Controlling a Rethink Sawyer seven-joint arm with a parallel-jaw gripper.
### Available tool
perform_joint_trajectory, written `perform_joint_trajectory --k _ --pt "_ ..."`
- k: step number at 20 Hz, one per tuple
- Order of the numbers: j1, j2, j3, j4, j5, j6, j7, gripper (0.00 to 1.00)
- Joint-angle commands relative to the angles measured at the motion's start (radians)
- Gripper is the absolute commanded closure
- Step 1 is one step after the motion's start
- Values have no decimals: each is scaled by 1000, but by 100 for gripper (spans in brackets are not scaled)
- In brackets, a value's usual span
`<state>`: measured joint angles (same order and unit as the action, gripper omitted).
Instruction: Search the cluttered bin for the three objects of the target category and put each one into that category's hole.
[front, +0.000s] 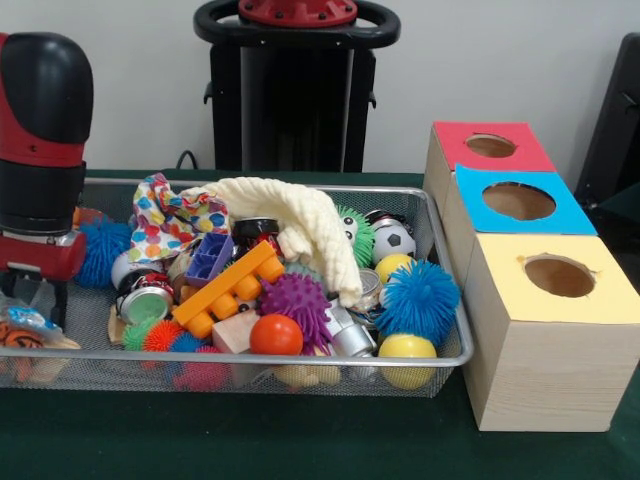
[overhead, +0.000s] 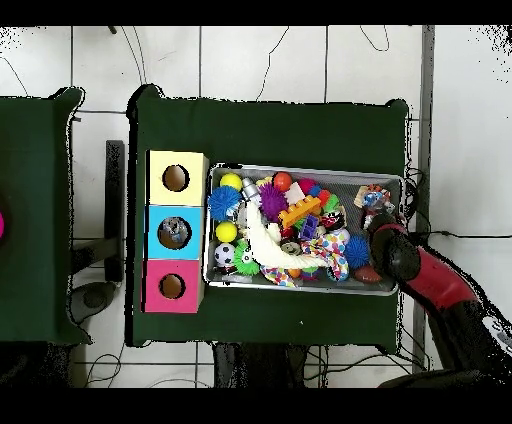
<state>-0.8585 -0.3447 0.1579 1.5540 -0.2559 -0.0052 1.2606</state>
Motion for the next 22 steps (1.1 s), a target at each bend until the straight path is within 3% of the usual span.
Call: perform_joint_trajectory --k 1,11,22 --pt "-35 21 109 15 -51 -72 162 0" --pt "-39 61 107 -42 -246 -299 147 0" --pt "-22 64 93 -65 -321 -454 188 0"
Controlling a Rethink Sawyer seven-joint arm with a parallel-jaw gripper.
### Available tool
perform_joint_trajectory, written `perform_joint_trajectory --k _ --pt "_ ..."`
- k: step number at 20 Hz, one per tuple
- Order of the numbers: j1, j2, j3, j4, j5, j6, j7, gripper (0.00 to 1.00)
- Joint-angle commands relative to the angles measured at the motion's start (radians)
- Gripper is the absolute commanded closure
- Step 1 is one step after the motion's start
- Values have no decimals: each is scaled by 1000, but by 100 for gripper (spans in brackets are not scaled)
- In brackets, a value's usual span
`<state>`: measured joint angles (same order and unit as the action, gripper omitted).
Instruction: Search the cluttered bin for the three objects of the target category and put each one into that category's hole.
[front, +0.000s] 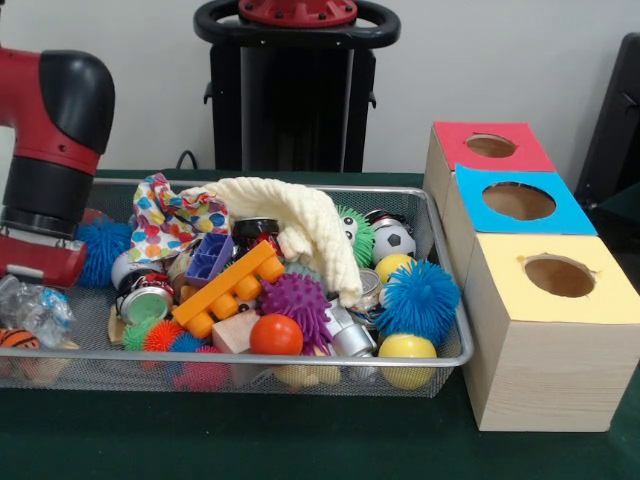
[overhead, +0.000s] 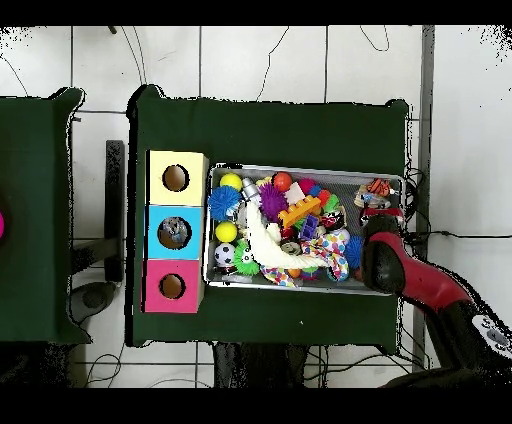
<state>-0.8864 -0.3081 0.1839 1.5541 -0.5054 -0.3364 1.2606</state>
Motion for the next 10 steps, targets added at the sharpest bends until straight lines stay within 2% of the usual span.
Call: perform_joint_trajectory --k 1,7,10 --pt "8 28 63 -69 -77 -130 186 0" --pt "1 51 74 -88 -115 -188 195 0" --pt "-28 82 120 -105 -170 -206 224 0"
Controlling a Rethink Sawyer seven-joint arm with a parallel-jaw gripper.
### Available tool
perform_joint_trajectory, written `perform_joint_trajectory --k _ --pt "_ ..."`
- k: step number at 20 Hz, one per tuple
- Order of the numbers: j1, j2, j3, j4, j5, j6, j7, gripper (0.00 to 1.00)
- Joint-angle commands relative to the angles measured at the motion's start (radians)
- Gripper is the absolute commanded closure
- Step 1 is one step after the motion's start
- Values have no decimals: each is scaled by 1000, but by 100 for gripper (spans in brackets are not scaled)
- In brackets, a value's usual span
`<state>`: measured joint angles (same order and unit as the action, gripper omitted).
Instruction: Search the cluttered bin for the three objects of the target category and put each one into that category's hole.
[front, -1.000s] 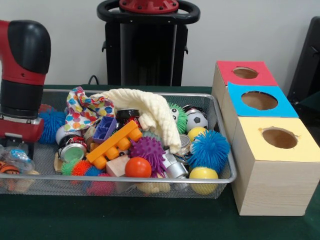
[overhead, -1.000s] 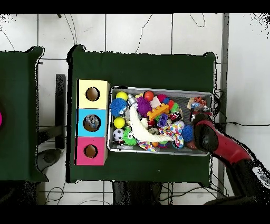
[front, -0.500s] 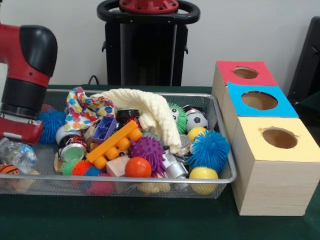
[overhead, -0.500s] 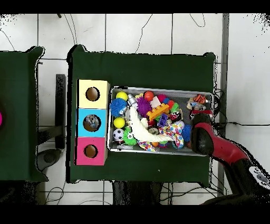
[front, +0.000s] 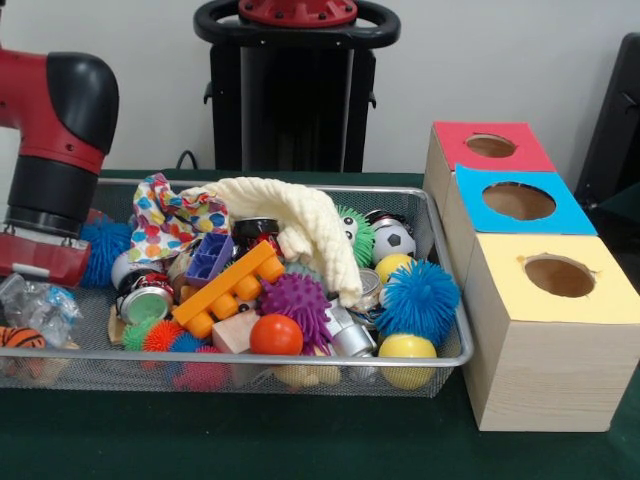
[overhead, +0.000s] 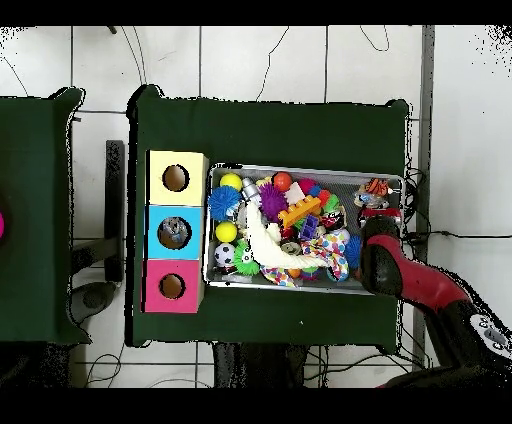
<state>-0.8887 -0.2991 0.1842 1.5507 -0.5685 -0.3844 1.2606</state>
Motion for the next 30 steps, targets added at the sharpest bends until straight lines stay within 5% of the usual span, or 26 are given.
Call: perform_joint_trajectory --k 1,11,18,30 --pt "-36 83 137 -109 -129 -161 237 0" --pt "-76 113 211 -146 -254 -259 308 0" --pt "-162 177 361 -196 -465 -185 516 0" --pt "-136 182 331 -233 -481 -281 590 0"
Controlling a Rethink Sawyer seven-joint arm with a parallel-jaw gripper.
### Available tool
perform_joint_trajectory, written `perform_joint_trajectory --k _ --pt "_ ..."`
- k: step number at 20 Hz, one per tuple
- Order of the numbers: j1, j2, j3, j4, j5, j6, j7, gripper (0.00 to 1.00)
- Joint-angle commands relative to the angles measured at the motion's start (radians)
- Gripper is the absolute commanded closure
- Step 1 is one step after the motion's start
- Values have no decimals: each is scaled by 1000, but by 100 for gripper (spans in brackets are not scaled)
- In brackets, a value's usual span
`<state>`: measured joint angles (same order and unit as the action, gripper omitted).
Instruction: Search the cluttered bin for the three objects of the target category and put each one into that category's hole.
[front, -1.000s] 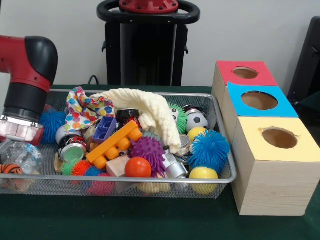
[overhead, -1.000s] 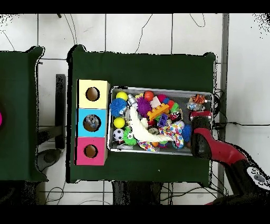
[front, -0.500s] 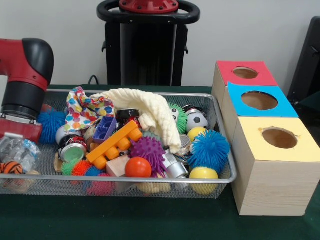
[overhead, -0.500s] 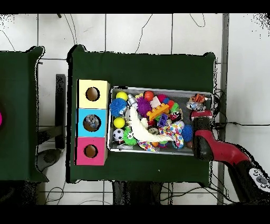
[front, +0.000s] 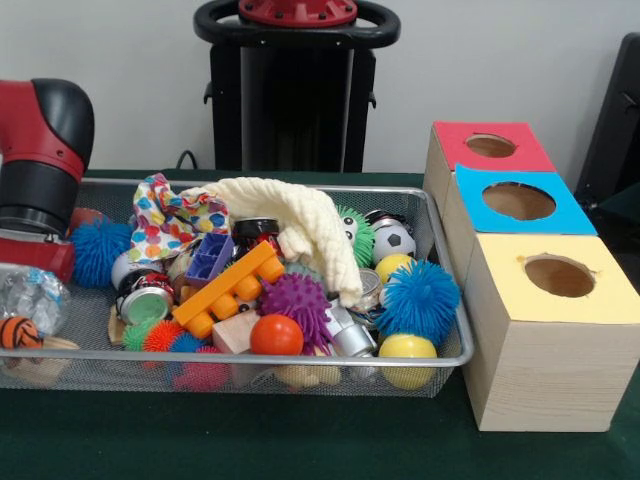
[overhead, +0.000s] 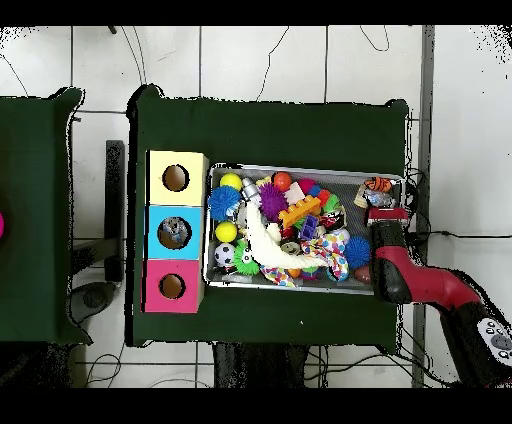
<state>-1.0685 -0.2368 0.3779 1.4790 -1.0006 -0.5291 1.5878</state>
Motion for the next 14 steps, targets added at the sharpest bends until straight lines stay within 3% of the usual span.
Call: perform_joint_trajectory --k 1,7,14 --pt "47 133 130 -168 -43 -157 262 0" --pt "57 162 99 -171 19 -207 213 0" --pt "69 113 36 -75 133 -255 120 0"
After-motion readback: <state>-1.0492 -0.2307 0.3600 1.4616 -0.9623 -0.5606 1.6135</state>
